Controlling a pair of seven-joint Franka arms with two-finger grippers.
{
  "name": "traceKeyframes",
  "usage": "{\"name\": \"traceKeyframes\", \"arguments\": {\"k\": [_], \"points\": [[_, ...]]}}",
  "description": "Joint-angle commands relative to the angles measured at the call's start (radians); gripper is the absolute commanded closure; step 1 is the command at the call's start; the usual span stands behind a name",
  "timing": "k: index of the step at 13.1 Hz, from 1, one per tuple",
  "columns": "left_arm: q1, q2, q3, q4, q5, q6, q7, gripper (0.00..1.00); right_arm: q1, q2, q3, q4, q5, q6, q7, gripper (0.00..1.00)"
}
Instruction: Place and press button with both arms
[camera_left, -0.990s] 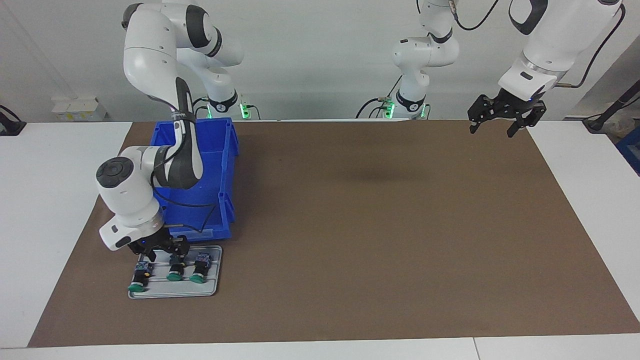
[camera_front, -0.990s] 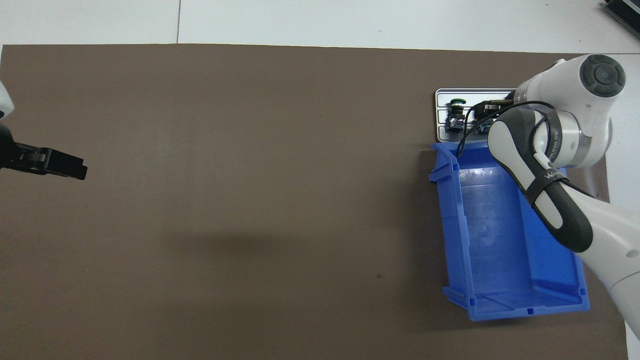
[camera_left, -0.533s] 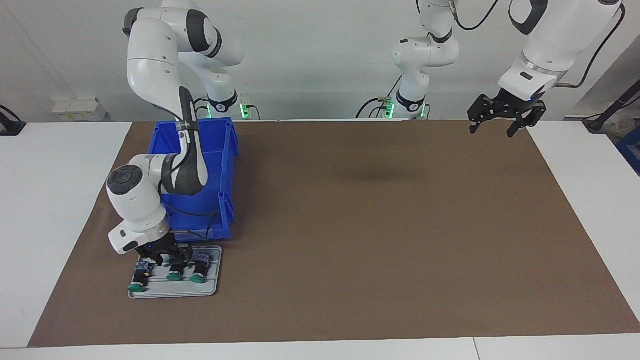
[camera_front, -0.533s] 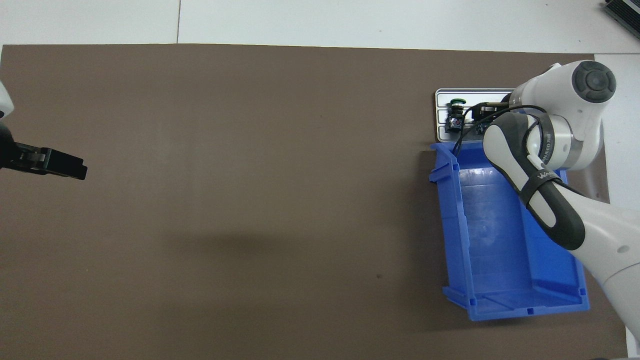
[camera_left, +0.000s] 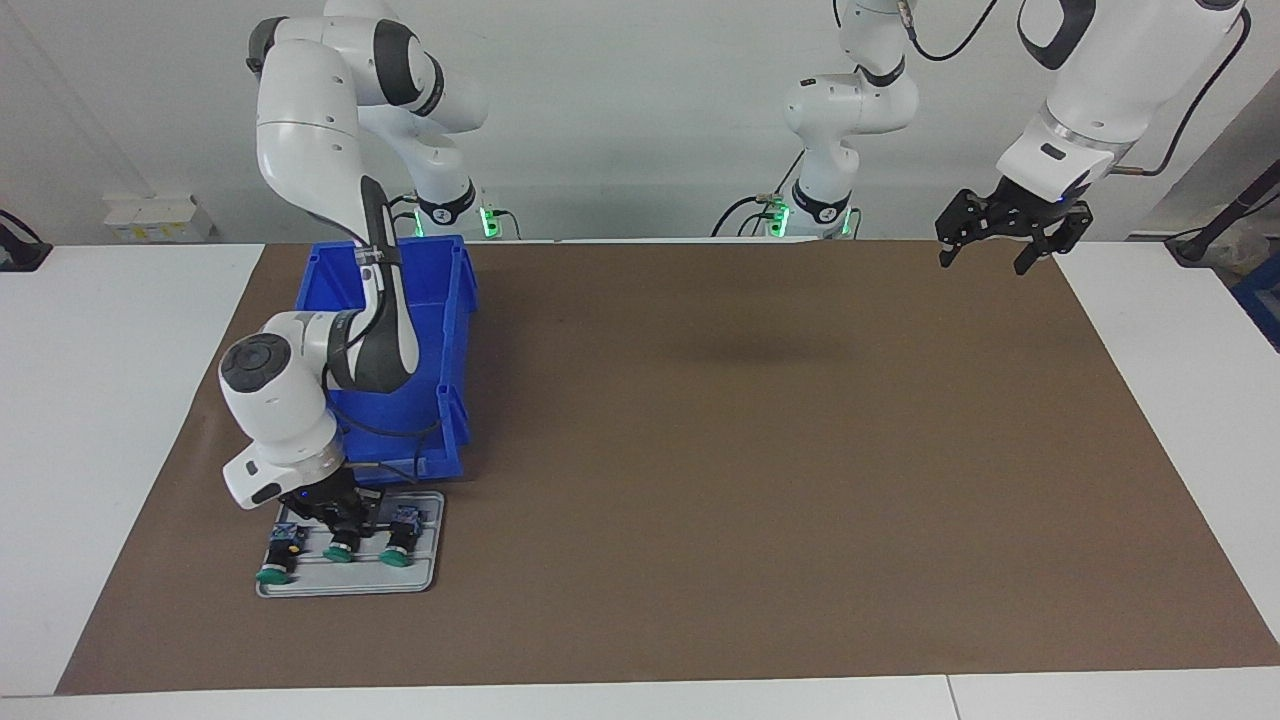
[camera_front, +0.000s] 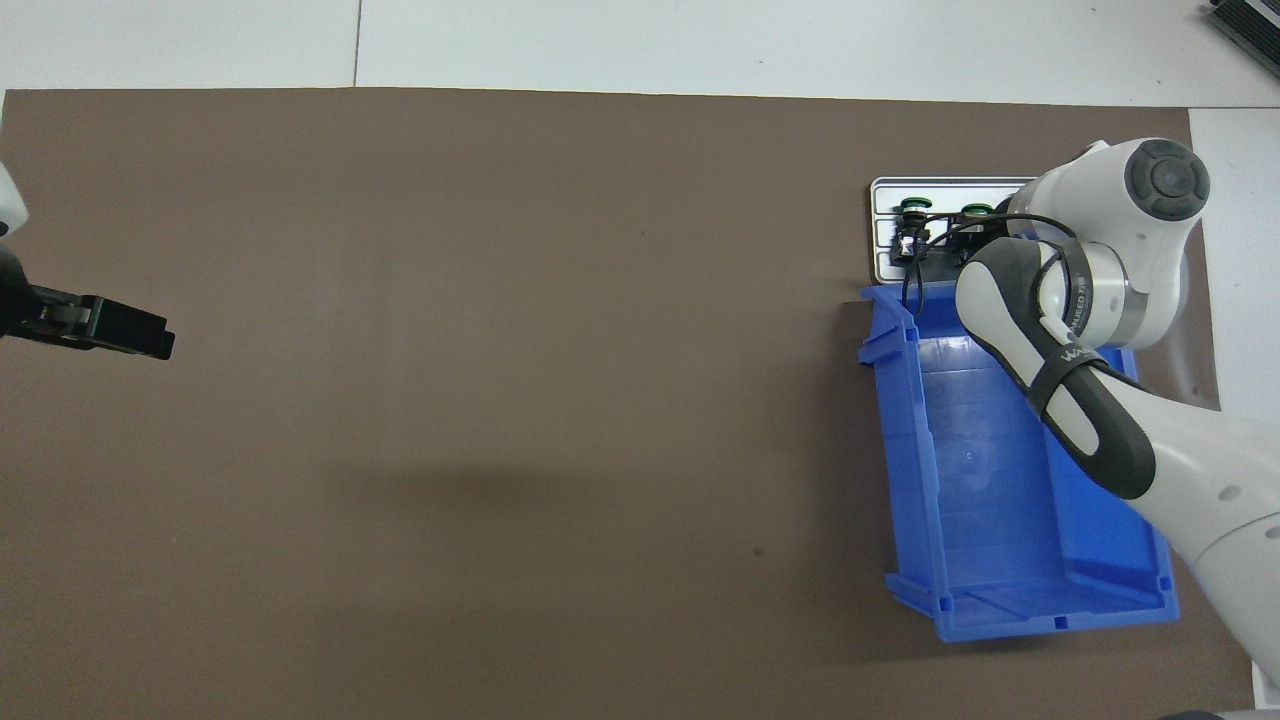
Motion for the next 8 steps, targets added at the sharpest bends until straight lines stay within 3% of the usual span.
{"name": "traceKeyframes", "arguments": {"k": [1,4,8], "points": [[0.012,-0.031,-0.005,-0.035,-0.003,0.01,0.005,0.0,-0.001,-0.009,0.002,0.054,-0.006,-0.074,0.0,1.0],[0.012,-0.031,-0.005,-0.035,-0.003,0.01,0.005,0.0,0.003,-0.012,0.006,0.173,-0.006,-0.233,-0.01,1.0],[0.012,-0.031,-0.005,-0.035,-0.003,0.01,0.005,0.0,0.115,-0.051,0.003,0.246,0.006,-0.402,0.089,1.0]]}}
